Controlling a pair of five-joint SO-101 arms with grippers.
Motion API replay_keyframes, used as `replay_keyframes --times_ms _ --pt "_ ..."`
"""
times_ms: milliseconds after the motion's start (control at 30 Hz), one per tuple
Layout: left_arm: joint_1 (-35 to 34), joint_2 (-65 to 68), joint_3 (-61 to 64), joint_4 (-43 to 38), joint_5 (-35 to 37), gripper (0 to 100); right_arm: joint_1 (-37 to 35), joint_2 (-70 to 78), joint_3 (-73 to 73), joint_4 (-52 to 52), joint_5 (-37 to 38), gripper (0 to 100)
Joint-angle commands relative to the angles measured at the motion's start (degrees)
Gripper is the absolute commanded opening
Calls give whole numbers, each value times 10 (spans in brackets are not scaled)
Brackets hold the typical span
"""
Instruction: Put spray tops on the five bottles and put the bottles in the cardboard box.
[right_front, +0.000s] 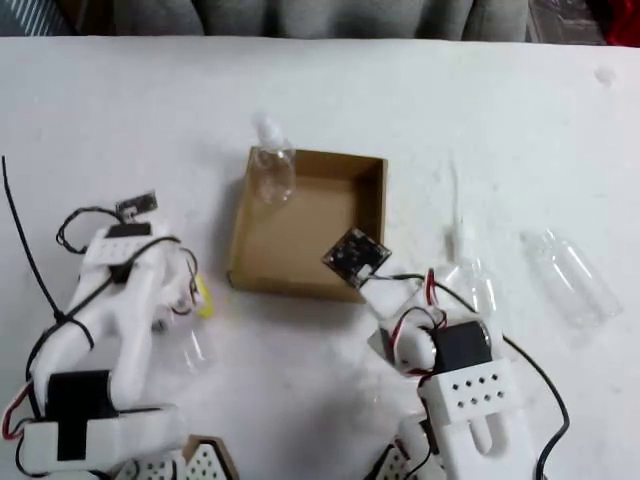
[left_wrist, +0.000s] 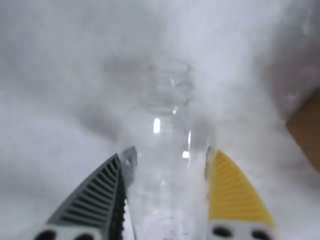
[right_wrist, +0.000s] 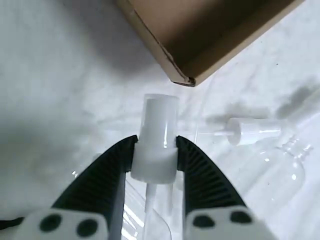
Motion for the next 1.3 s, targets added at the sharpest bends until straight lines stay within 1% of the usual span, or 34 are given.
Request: replay_keyframes --times_ms 0,67,200,267,333,400,500,600,667,933,1000,1100,1267 --pt "-12 -51 -9 -4 -65 58 22 -8 -3 -10 4 16" --pt "-23 -66 -11 -9 -127 41 48 -8 -3 -14 3 16" --pt "-37 -71 -32 -9 -258 35 132 -4 -2 -37 4 16" --pt "-37 -72 -33 -11 -295 35 174 -4 4 -51 6 16" --pt "-36 -73 -33 -26 -302 37 206 -4 18 -63 28 16" --pt "-36 -71 -30 -41 -300 70 230 -4 40 -78 40 16" --pt "-37 -70 -27 -62 -295 172 249 -6 73 -106 40 16" --pt "-36 -70 -28 -65 -248 253 250 -8 98 -131 40 16" --pt "-35 -71 -33 -65 -223 285 250 -8 98 -131 40 16" --pt "-35 -69 -48 -75 -207 290 249 -8 98 -131 40 16" --pt "-34 -69 -60 -75 -181 293 249 -8 98 -131 40 16" --pt "-34 -65 -85 -71 -164 292 249 -8 98 -131 40 16" --pt "-35 14 -120 -66 -164 290 249 -8 99 -130 40 16"
